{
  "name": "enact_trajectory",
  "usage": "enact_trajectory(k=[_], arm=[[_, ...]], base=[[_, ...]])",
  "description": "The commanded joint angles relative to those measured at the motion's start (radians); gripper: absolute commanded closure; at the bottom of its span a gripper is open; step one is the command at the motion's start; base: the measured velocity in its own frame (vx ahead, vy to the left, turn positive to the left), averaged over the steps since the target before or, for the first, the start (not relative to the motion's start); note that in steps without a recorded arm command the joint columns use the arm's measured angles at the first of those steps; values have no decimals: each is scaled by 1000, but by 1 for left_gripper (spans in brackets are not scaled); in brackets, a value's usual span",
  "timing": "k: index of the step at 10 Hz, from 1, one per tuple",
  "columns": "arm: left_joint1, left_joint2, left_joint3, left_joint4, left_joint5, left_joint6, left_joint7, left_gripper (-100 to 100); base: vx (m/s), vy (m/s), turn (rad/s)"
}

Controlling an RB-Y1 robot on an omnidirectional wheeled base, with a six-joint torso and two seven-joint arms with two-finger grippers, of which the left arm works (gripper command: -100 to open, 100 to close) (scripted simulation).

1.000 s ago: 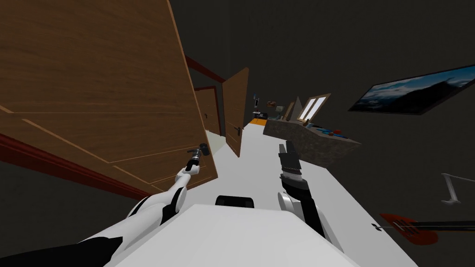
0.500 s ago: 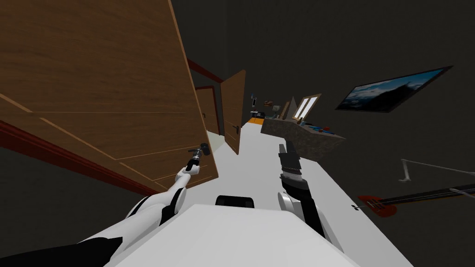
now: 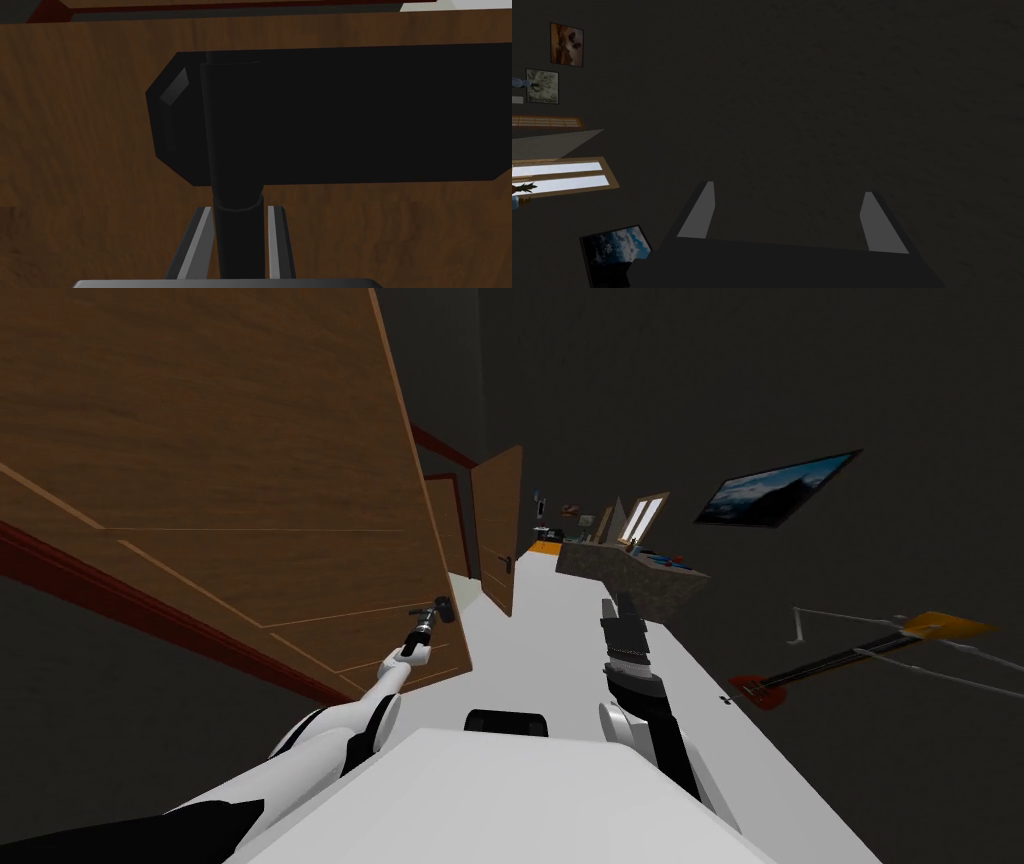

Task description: Pull the door open

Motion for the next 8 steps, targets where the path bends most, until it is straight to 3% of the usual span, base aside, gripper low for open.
enact_trajectory(k=[1,3,8], arm=[[3,3,-14,0,-4,-4,13,100],[0,3,-18,3,-5,-7,15,100],[6,11,-61,0,-20,-16,56,100]], base=[[-231,44,-92],[-142,33,-61],[-161,38,-80]])
